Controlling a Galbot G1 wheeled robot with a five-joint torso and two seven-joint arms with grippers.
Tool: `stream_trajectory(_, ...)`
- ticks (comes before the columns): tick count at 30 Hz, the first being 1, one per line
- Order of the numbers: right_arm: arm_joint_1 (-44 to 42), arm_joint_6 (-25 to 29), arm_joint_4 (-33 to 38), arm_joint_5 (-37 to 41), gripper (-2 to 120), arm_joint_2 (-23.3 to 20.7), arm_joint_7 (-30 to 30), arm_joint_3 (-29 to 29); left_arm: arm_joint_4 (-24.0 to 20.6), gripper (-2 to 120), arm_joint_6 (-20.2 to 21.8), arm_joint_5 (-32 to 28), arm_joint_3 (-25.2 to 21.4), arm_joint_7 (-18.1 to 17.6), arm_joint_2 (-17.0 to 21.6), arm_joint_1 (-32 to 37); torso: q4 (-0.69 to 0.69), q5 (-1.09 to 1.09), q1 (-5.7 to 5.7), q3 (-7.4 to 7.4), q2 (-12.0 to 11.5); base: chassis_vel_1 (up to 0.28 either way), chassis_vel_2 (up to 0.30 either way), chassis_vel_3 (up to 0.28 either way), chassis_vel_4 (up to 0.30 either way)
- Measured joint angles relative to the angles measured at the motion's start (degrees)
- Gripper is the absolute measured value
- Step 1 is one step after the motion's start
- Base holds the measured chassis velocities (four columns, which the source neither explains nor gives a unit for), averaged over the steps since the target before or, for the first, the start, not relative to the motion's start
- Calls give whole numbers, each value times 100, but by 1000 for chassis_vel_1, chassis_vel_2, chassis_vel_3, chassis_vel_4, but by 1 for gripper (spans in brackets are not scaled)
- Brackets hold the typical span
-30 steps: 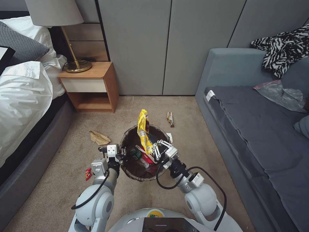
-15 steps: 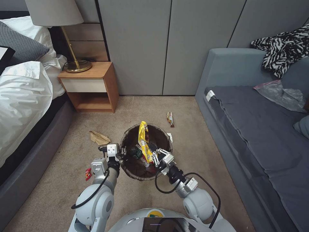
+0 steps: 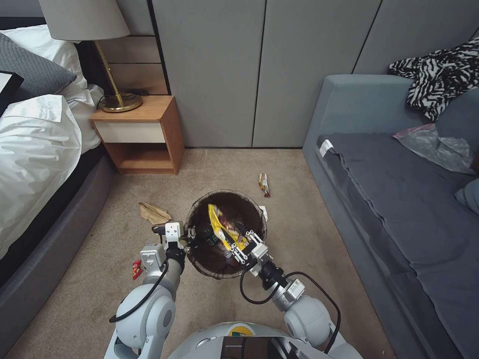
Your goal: Pick up the trash bin, then pick up the garbage from the floor and place it into the trash bin.
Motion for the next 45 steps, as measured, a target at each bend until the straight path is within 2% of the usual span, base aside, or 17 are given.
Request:
stream_trajectory(1, 0, 0, 0, 0, 46, 0, 0, 0, 0, 2, 0, 0, 0, 0, 0, 0, 0, 0, 0, 0, 0, 0, 0, 0, 0)
stream_trajectory(3, -4, -1, 2, -5, 58, -6, 3, 11, 0, 2, 0, -6, 0, 0, 10, -1, 0, 0, 0, 0, 0, 0, 0, 0, 0)
stream_trajectory(4, -4, -1, 2, -5, 58, -6, 3, 11, 0, 2, 0, -6, 0, 0, 10, -1, 0, 0, 0, 0, 0, 0, 0, 0, 0)
stream_trajectory(7, 16, -13, 36, -6, 73, -21, 3, 14, -26, 2, 3, -18, -23, 0, 26, 4, 0, 0, 0, 0, 0, 0, 0, 0, 0)
stream_trajectory(8, 16, -13, 36, -6, 73, -21, 3, 14, -26, 2, 3, -18, -23, 0, 26, 4, 0, 0, 0, 0, 0, 0, 0, 0, 0)
stream_trajectory(10, 16, -20, 78, -4, 84, -25, 3, 15, -44, 2, 9, -33, -59, -1, 29, 2, 0, 0, 0, 0, 0, 0, 0, 0, 0)
stream_trajectory(13, 11, -20, 100, -4, 89, -28, 4, 19, -48, 2, 13, -39, -72, -1, 30, 2, 1, 0, 0, 0, 0, 0, 0, 0, 0)
stream_trajectory(15, -12, -10, 203, 3, 98, -24, 65, 52, -56, 2, 18, -45, -89, -1, 28, 2, 1, 0, 0, 0, 0, 0, 0, 0, 0)
stream_trajectory(17, -23, -5, 250, 6, 99, -20, 97, 69, -58, 2, 19, -46, -93, -2, 28, 2, 0, 0, 0, 0, 0, 0, 0, 0, 0)
stream_trajectory(22, -230, -61, 1029, 21, 100, 110, 688, 239, -59, 2, 22, -49, -118, -3, 27, 2, 0, 0, 0, 0, 0, 0, 0, 0, 0)
stream_trajectory(26, -378, -10, 1342, 16, 100, 212, 907, 380, -58, 2, 21, -49, -136, 1, 25, 1, 0, -1, 0, 0, 0, 0, 0, 0, 0)
stream_trajectory(28, -542, 86, 1540, -28, 100, 283, 1178, 511, -53, 2, 18, -49, -187, 5, 27, 0, 0, 0, 0, 0, 0, 0, 0, 0, 0)
stream_trajectory(29, -694, 69, 1713, -135, 100, 335, 1614, 594, -51, 2, 12, -51, -245, 16, 30, 0, 0, 0, 0, 0, 0, 0, 0, 0, 0)
stream_trajectory(30, -694, 69, 1713, -135, 100, 335, 1614, 594, -51, 2, 12, -51, -245, 16, 30, 0, 0, 0, 0, 0, 0, 0, 0, 0, 0)
stream_trajectory(33, -906, 21, 1841, -229, 100, 448, 2176, 733, -51, 2, 0, -80, -365, 38, 31, 9, 0, 0, 0, 0, 0, 0, 0, 0, 0)
stream_trajectory(40, -997, 469, 1443, -296, 100, 609, 2099, 925, -64, 2, -77, -60, -529, 83, 37, 27, 0, 0, 0, 0, 0, 0, 0, 0, 0)
stream_trajectory(45, -996, 523, 1328, -326, 100, 644, 2088, 939, -66, 2, -99, -56, -564, 85, 39, 35, 1, 0, 0, 0, 0, 0, 0, 0, 0)
